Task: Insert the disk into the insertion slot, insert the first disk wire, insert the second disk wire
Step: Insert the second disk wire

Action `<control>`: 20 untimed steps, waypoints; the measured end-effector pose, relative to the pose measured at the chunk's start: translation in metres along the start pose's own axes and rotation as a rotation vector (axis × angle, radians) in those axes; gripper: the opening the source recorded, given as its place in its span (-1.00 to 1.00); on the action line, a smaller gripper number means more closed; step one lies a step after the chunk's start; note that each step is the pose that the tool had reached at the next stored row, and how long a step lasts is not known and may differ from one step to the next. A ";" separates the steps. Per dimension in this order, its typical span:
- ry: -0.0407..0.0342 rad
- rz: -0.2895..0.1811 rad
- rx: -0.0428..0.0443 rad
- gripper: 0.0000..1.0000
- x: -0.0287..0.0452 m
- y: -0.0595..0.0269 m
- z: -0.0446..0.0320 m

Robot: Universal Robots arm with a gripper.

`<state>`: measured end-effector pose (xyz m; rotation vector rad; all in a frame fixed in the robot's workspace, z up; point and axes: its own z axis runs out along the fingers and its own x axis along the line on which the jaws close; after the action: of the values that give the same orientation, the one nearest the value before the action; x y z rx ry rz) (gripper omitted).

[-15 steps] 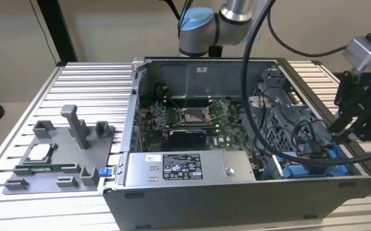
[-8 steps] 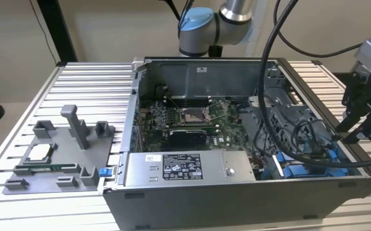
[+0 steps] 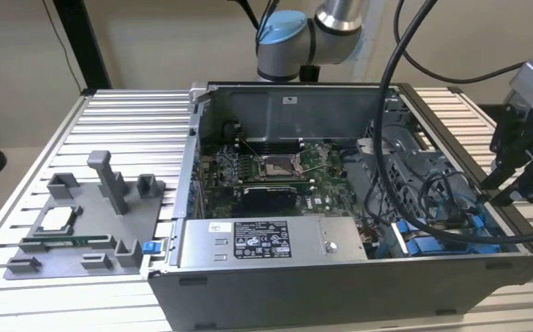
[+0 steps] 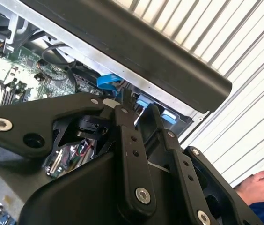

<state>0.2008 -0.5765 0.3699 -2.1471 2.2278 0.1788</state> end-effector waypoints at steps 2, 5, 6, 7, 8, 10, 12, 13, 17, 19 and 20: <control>-0.0012 0.000 -0.0005 1.00 0.0002 -0.0001 0.0019; -0.0041 0.000 -0.0012 -1.00 0.0004 -0.0002 0.0046; -0.0055 0.000 -0.0014 -1.00 0.0005 -0.0003 0.0054; -0.0074 0.000 -0.0014 -1.00 0.0006 -0.0003 0.0062; -0.0094 0.000 -0.0014 -1.00 0.0007 -0.0004 0.0069; -0.0138 0.000 -0.0016 -1.00 0.0008 -0.0003 0.0077; -0.0172 0.000 -0.0017 -1.00 0.0008 0.0003 0.0078; -0.0183 0.000 -0.0017 -1.00 0.0008 0.0007 0.0071; -0.0188 0.000 -0.0017 -1.00 -0.0006 0.0060 -0.0061; -0.0191 0.000 -0.0017 -1.00 -0.0012 0.0106 -0.0136; -0.0189 0.000 -0.0017 -1.00 -0.0014 0.0125 -0.0161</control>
<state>0.1893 -0.5764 0.3867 -2.1373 2.2182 0.2002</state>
